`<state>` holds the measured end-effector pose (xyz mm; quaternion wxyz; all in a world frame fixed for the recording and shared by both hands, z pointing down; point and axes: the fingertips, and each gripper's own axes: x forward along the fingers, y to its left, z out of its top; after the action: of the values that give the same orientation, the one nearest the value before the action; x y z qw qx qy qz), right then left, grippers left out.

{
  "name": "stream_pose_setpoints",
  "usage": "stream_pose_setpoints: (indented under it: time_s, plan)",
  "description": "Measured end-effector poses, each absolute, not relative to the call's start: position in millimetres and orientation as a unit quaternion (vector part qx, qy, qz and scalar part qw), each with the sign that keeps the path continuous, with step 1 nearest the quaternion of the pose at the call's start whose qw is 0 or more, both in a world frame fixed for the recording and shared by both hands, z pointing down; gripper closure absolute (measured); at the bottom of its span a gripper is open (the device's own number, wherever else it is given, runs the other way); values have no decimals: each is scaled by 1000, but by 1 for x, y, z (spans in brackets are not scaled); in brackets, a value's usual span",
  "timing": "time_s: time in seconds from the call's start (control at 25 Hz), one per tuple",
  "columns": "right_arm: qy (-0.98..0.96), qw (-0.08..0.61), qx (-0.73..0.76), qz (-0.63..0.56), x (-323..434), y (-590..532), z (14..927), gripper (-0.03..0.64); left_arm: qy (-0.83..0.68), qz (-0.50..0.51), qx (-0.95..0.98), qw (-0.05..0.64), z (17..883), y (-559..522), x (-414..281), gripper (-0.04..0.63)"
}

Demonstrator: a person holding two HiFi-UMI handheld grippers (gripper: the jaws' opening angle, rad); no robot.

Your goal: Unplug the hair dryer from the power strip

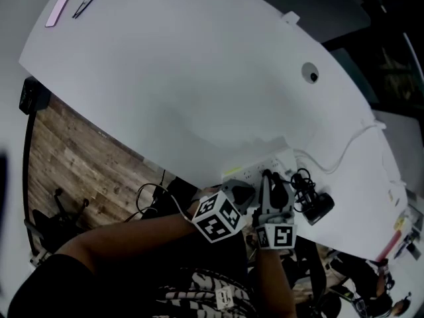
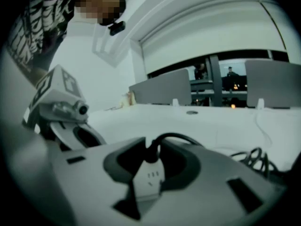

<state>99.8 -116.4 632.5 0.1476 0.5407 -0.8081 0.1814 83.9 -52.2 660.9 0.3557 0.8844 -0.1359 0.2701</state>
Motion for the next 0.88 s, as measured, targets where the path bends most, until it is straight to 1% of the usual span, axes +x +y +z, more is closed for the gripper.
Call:
stream_pose_setpoints:
  time_s: [0.12, 0.32, 0.44, 0.48, 0.6, 0.68, 0.88]
  plan:
    - [-814, 175, 535, 145, 85, -119, 631, 515, -125, 263, 877, 383, 661, -47, 86, 568]
    - [-814, 199, 529, 133, 83, -125, 634, 512, -110, 261, 880, 383, 661, -45, 86, 568]
    - [-820, 230, 513, 103, 77, -125, 636, 512, -78, 231, 887, 393, 654, -44, 81, 568]
    - [-824, 235, 508, 88, 74, -124, 636, 512, -66, 207, 885, 411, 650, -45, 75, 568]
    - [-829, 242, 500, 67, 69, -120, 637, 511, -62, 124, 851, 507, 644, -58, 49, 568]
    - [-826, 246, 502, 69, 70, -121, 639, 512, -63, 102, 835, 537, 643, -65, 39, 568]
    - [-832, 233, 498, 72, 69, -123, 640, 511, -60, 145, 849, 505, 647, -59, 45, 568]
